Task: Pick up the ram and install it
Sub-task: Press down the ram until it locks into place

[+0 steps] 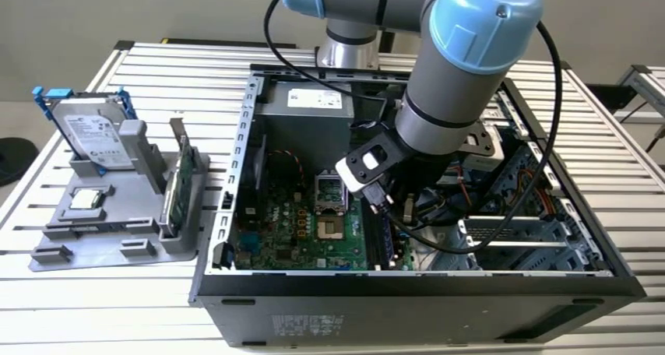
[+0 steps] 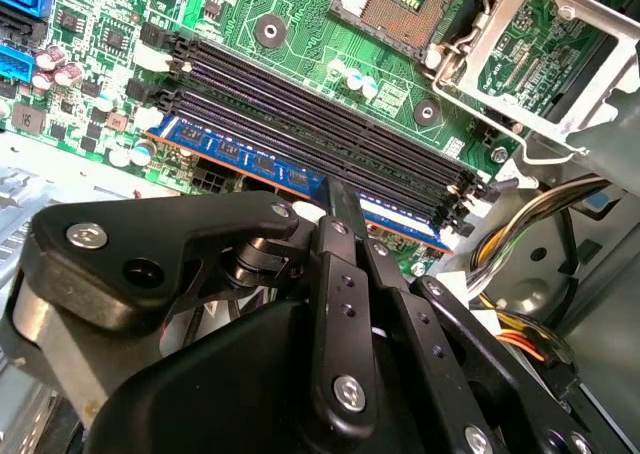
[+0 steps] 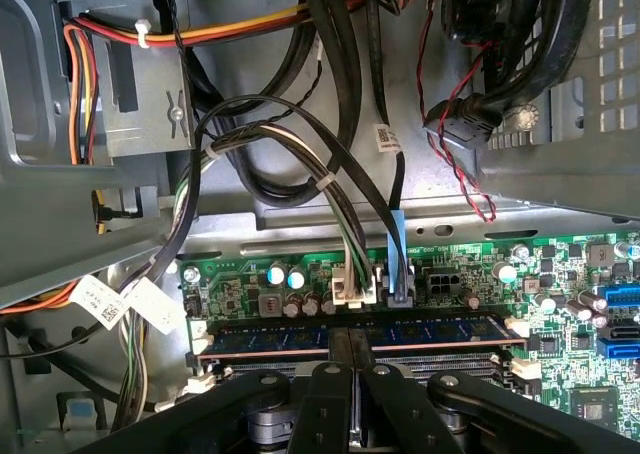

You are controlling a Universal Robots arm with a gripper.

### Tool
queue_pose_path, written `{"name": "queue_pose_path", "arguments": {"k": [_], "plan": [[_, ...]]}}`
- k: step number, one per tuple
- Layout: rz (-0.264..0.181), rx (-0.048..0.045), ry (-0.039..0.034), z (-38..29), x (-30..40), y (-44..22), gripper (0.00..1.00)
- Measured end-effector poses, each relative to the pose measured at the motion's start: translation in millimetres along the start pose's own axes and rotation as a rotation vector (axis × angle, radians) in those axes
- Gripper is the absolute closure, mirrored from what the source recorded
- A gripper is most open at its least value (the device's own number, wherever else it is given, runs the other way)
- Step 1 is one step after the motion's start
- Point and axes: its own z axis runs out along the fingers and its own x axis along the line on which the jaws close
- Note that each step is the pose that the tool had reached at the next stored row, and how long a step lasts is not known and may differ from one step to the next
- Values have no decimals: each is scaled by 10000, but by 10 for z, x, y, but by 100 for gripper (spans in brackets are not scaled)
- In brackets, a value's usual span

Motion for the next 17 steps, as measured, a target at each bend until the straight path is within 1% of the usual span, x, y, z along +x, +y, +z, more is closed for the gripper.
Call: {"name": "queue_pose_path", "arguments": {"k": [9, 11, 12, 14, 16, 17], "plan": [[0, 1, -6, -1, 0, 0, 100], [1, 1, -8, -11, 2, 0, 100], [0, -2, 7, -20, 2, -1, 100], [-1, -7, 50, -70, 9, -3, 100], [0, -1, 15, -170, 9, -7, 100], [0, -2, 21, -213, 12, -9, 100]]}}
